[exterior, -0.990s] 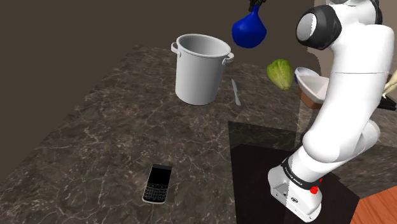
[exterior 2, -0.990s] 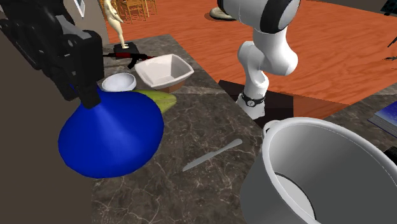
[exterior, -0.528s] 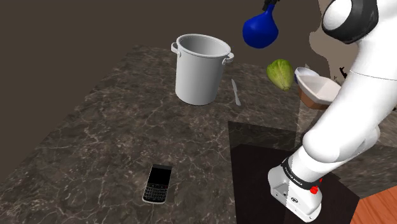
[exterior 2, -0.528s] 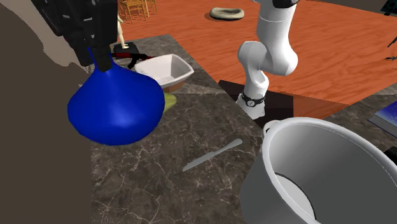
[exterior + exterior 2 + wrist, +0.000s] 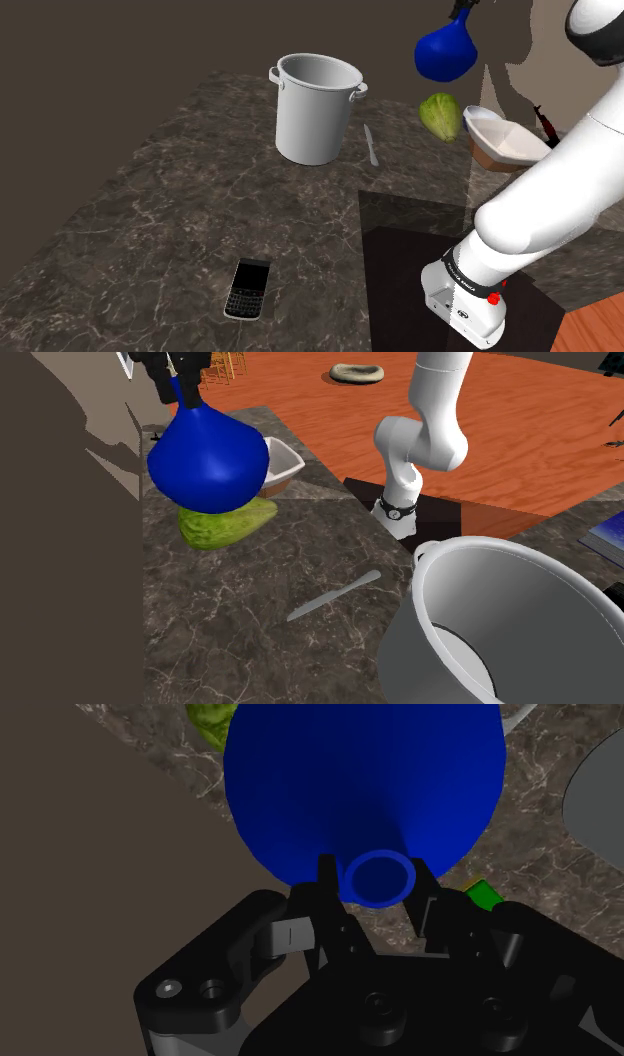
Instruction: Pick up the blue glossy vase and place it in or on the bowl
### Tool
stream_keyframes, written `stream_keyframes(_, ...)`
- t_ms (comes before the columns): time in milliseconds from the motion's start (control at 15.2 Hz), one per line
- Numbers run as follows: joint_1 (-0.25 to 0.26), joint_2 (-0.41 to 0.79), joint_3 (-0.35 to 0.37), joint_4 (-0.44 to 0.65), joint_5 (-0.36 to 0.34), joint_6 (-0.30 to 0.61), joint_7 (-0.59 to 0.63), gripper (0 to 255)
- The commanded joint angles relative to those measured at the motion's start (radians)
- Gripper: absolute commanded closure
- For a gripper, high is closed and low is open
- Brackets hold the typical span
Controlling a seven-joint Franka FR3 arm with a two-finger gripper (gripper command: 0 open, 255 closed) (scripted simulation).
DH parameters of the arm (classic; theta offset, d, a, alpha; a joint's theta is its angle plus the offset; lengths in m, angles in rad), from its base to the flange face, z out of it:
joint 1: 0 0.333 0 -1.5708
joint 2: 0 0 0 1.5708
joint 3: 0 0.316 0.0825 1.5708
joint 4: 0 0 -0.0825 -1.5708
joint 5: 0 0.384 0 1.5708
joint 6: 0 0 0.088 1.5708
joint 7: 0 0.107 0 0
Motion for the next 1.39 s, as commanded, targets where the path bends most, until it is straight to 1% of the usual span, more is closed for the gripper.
stream_keyframes(0, -0.015, -0.041, -0.014, -0.027, -0.010, -0.013, -0.032, 255)
stream_keyframes(330, -0.054, -0.128, -0.056, -0.090, -0.036, -0.037, -0.118, 255)
stream_keyframes(660, -0.097, -0.188, -0.107, -0.113, -0.059, -0.074, -0.215, 255)
stream_keyframes(990, -0.142, -0.219, -0.170, -0.099, -0.074, -0.119, -0.325, 255)
stream_keyframes(1320, -0.188, -0.215, -0.251, -0.048, -0.077, -0.170, -0.453, 255)
